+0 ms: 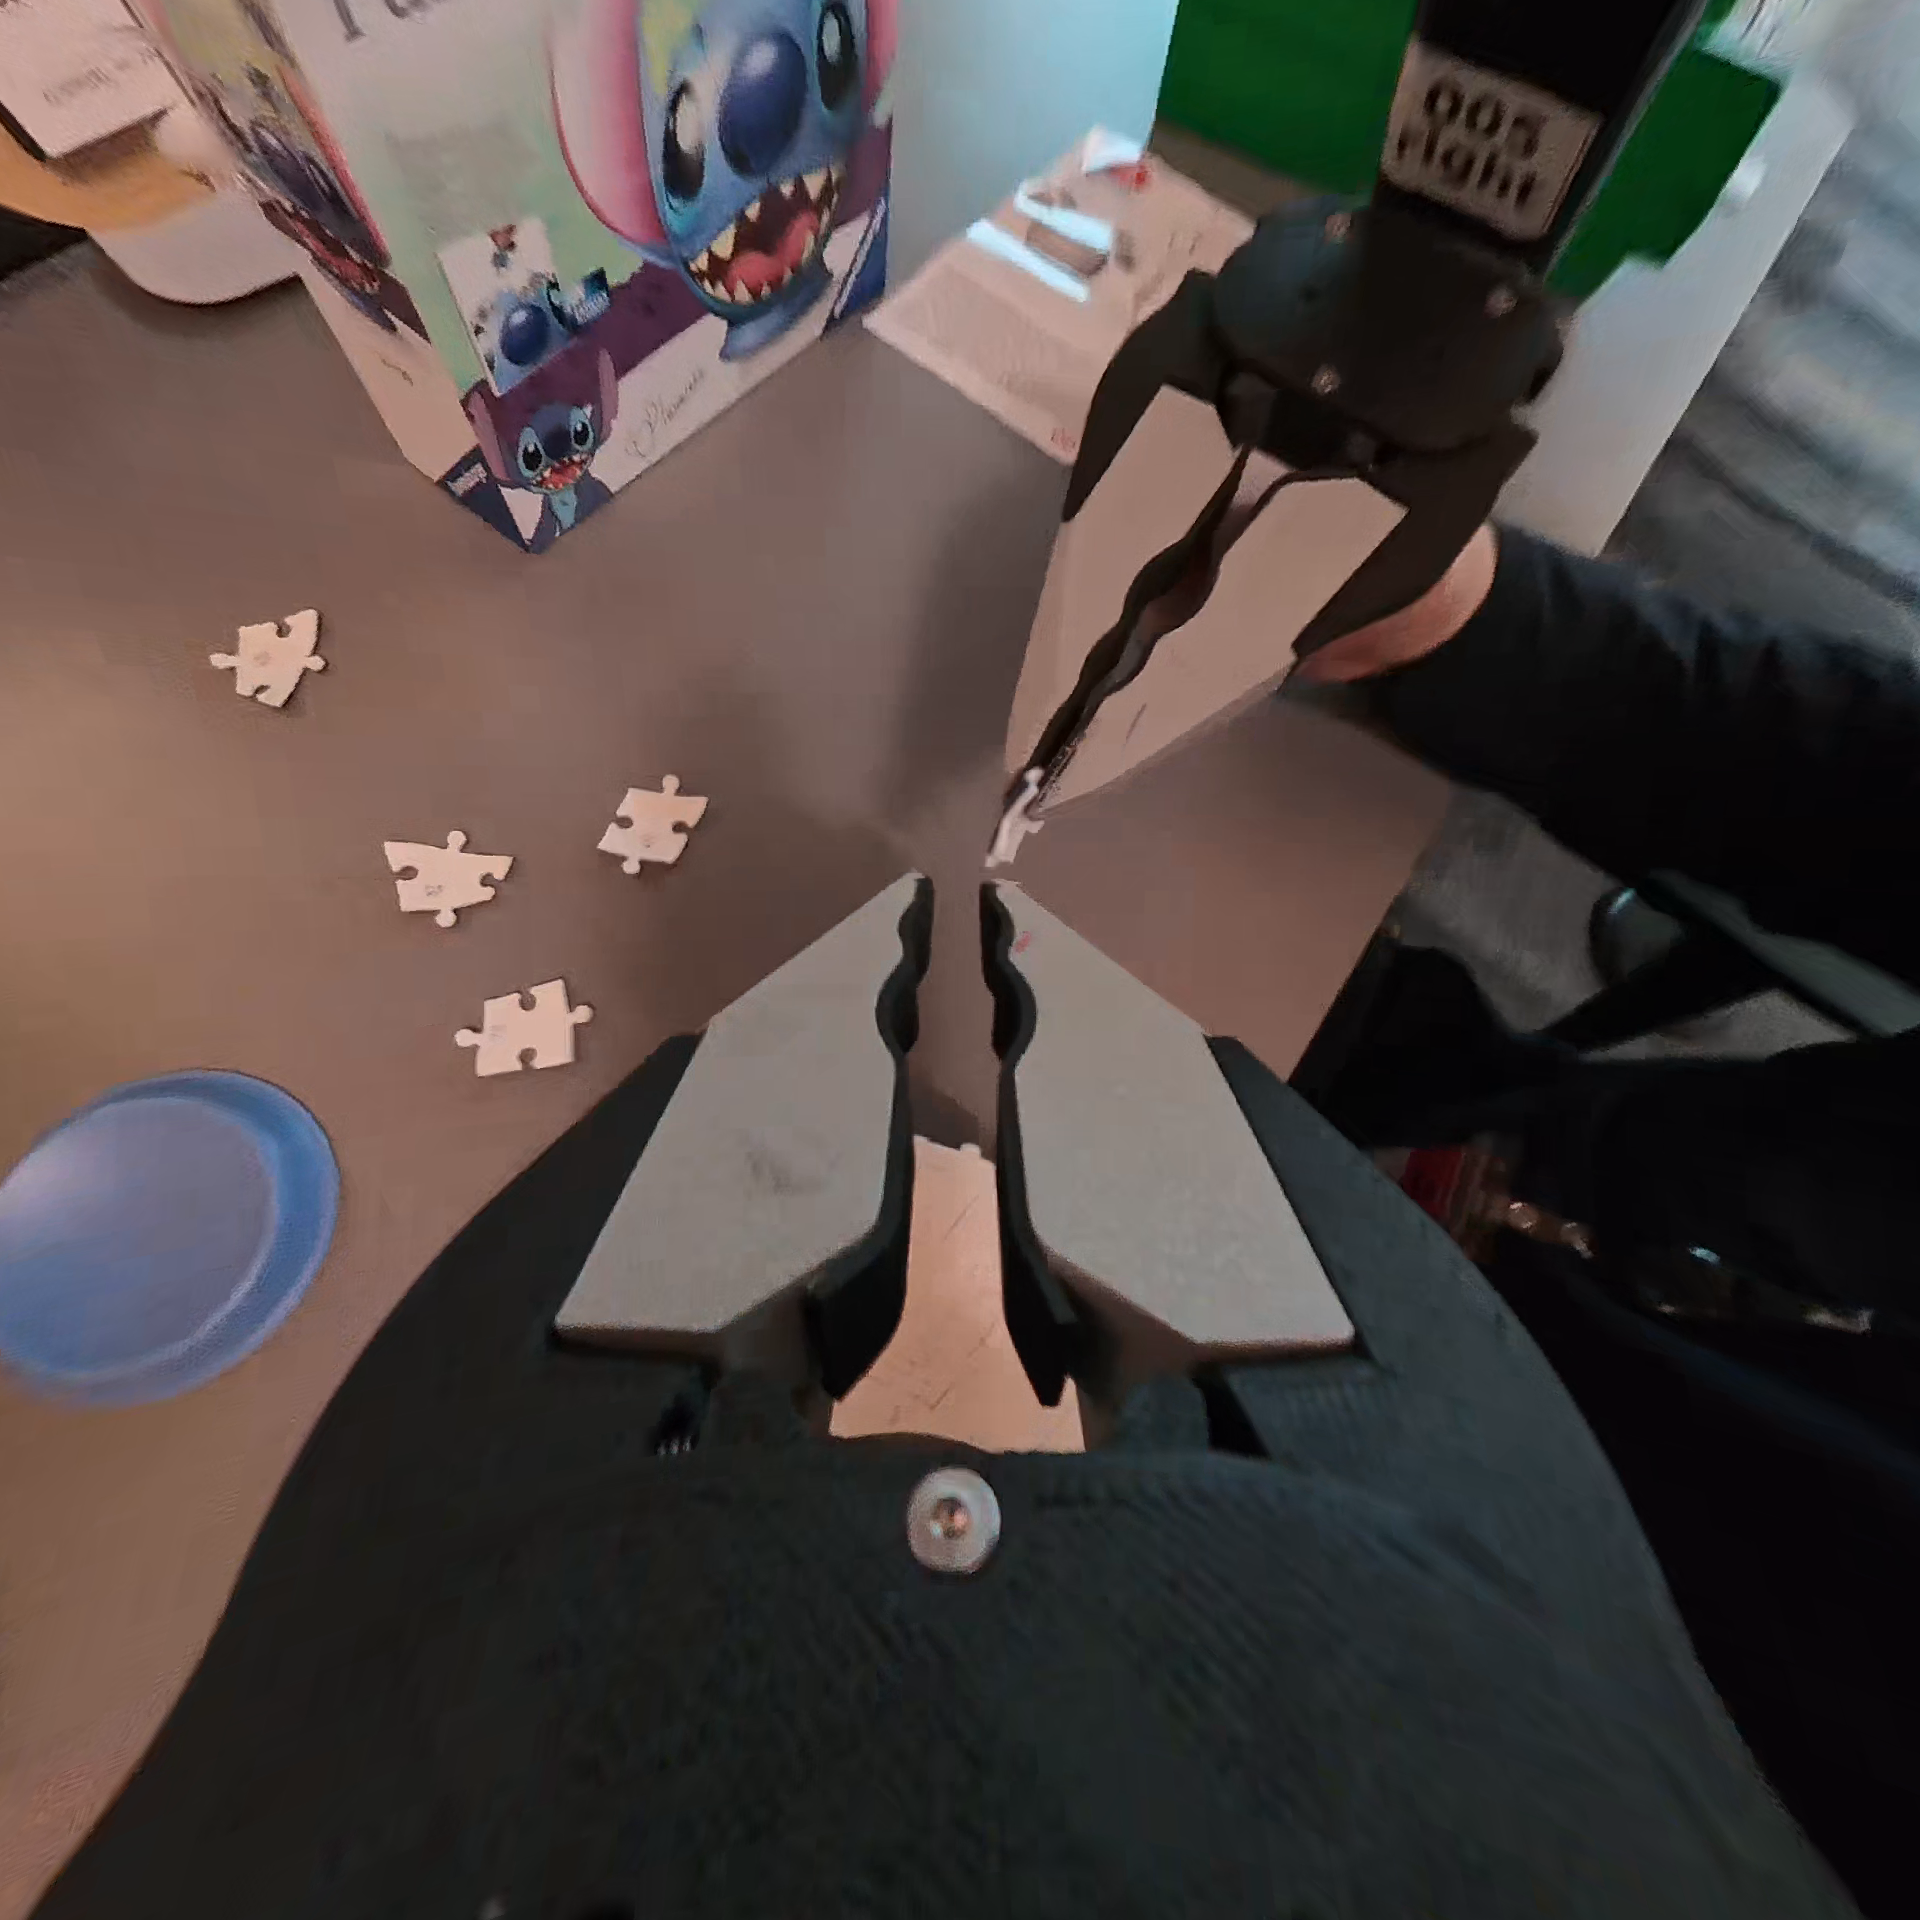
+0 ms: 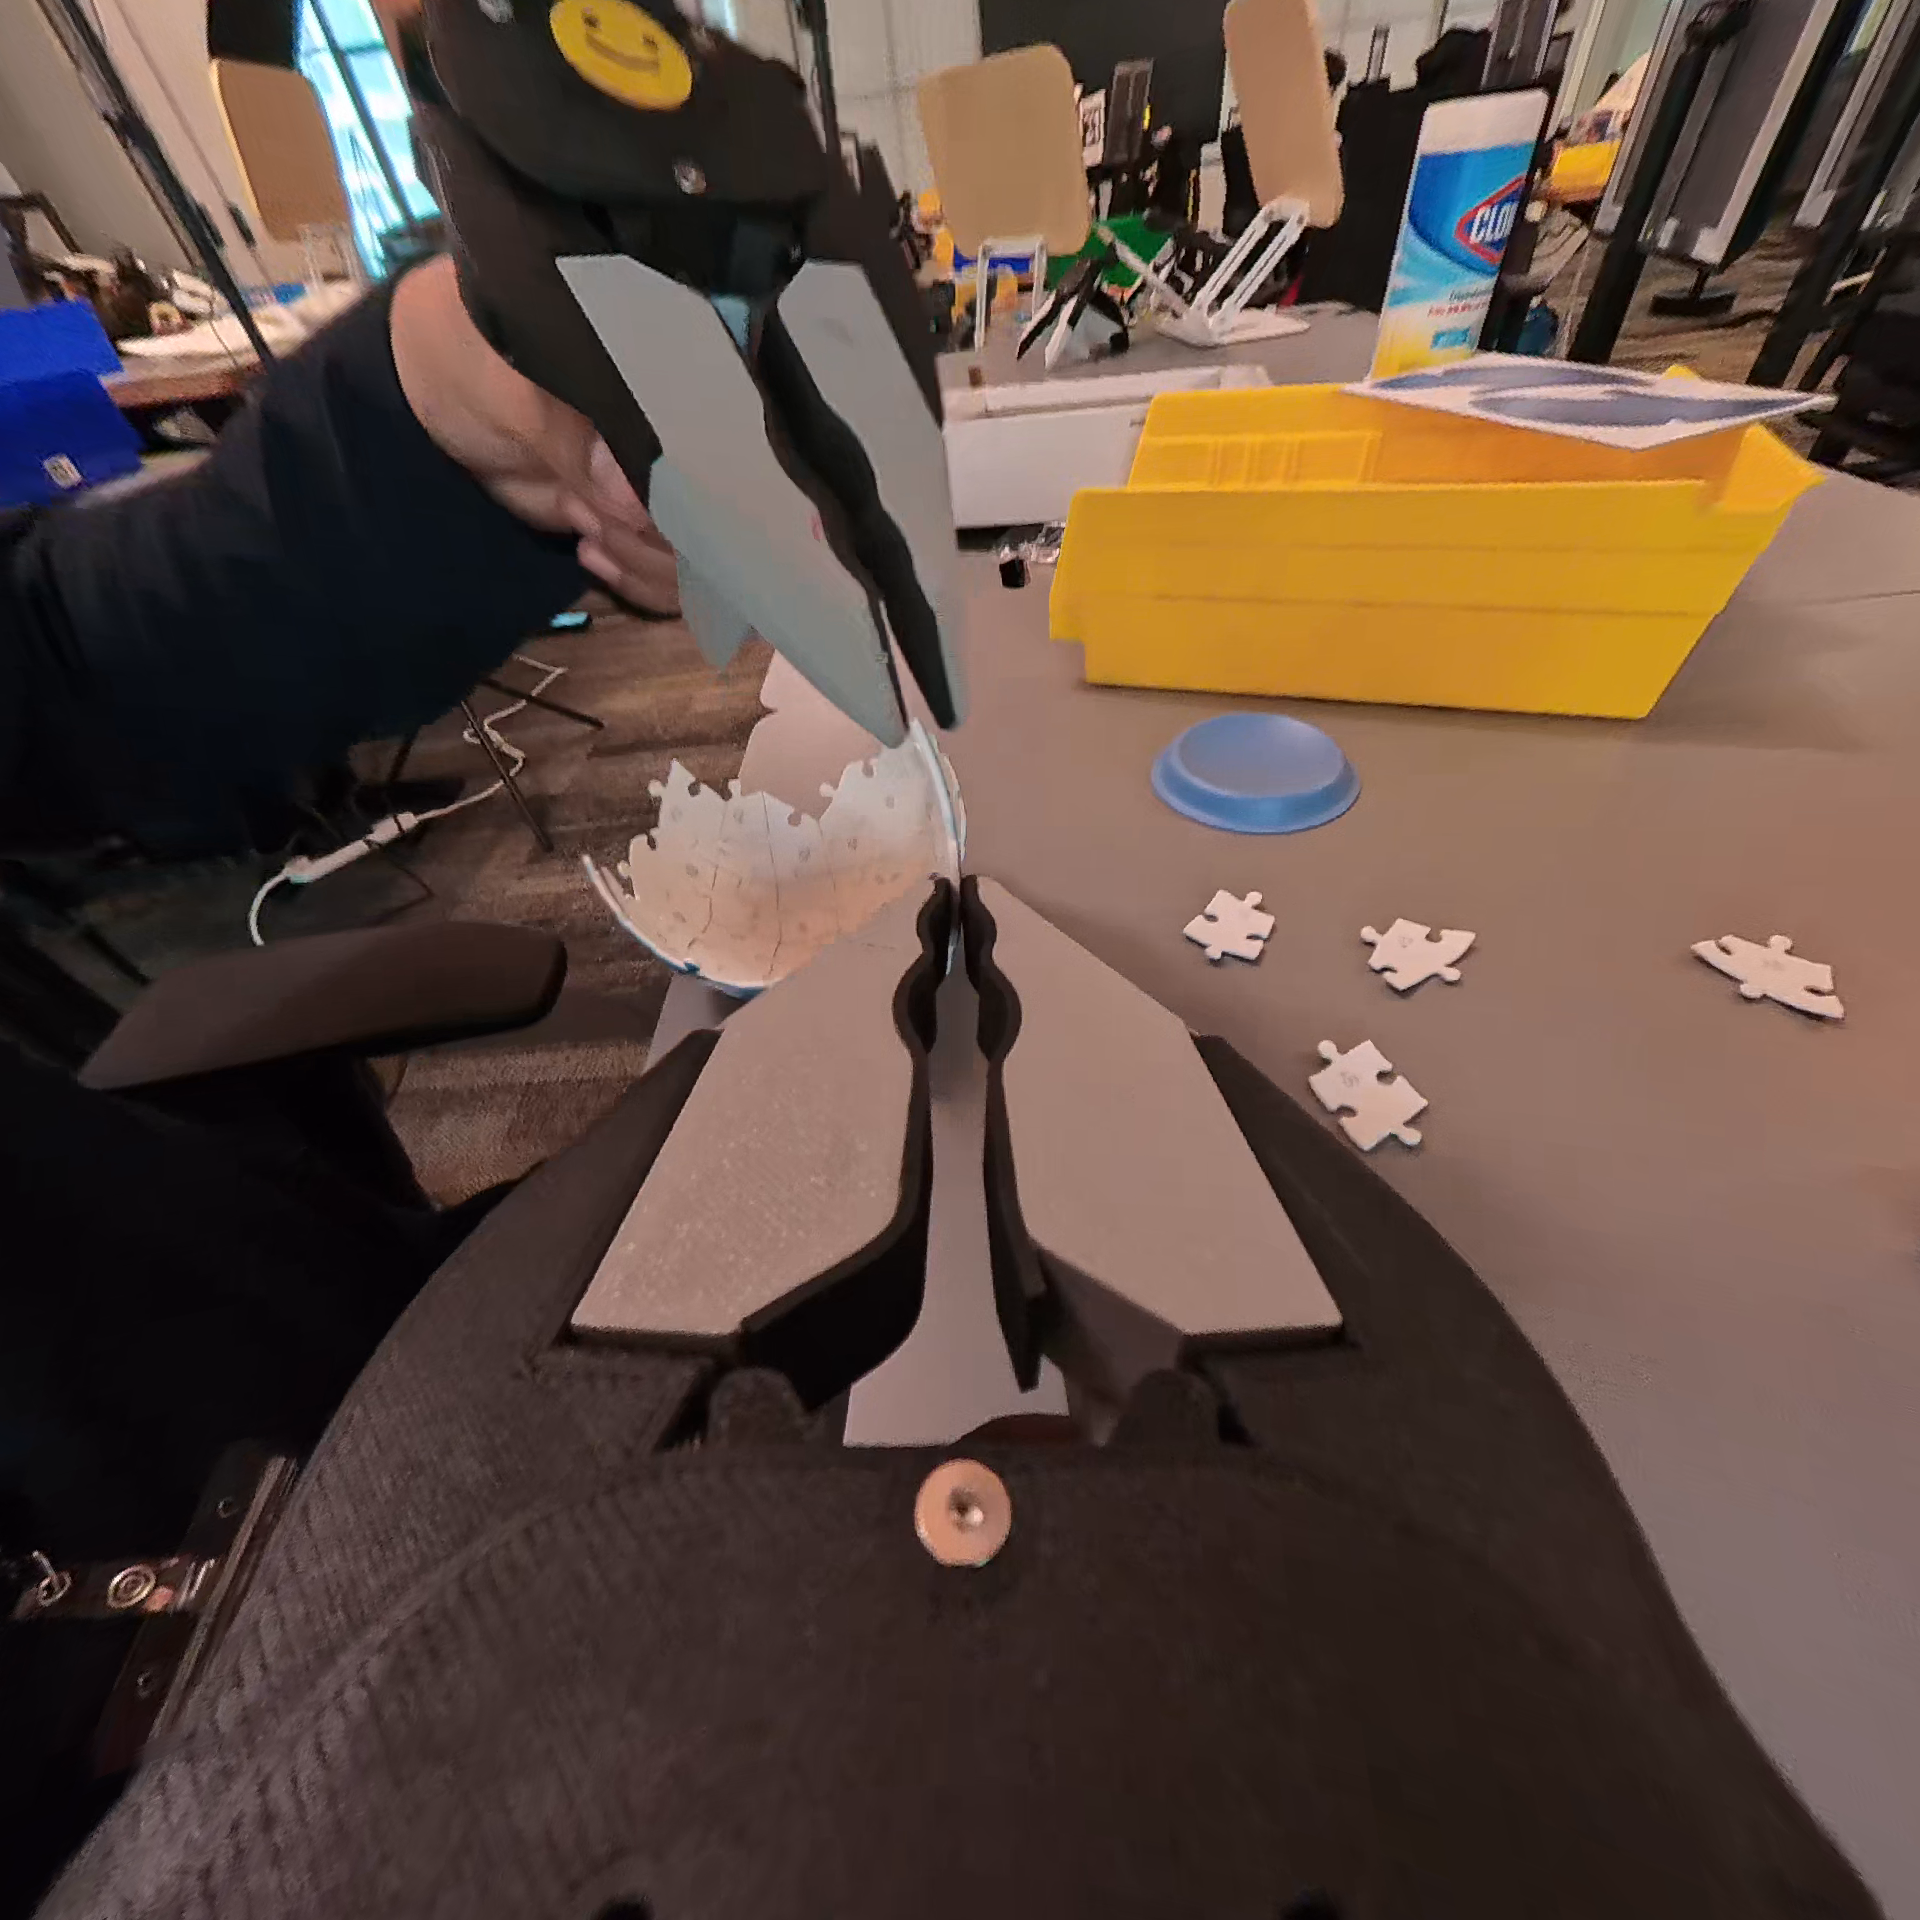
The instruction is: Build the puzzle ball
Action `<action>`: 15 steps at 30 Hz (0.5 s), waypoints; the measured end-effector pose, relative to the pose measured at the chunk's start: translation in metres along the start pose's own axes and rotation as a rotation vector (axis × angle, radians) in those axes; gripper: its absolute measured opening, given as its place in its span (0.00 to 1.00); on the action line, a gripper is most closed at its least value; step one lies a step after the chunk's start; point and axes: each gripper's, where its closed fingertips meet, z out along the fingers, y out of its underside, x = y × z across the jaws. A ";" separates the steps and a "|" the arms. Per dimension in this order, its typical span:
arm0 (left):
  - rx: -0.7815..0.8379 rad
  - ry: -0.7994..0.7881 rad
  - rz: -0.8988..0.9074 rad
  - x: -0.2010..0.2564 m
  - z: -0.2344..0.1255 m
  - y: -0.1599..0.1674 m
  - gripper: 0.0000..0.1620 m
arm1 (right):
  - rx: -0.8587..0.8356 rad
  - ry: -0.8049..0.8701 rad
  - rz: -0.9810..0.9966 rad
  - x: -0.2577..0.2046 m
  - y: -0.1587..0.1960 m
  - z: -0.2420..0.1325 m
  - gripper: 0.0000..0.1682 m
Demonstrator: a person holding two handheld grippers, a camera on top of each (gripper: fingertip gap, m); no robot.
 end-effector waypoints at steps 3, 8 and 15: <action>0.093 0.033 -0.096 0.000 -0.008 0.001 0.06 | 0.058 0.000 0.022 0.000 -0.007 -0.001 0.00; 0.220 0.069 -0.172 0.005 -0.010 0.000 0.08 | 0.137 -0.040 0.063 -0.005 -0.017 0.000 0.00; 0.274 0.132 -0.192 0.012 -0.007 -0.011 0.09 | 0.162 -0.045 0.098 -0.004 -0.018 0.000 0.00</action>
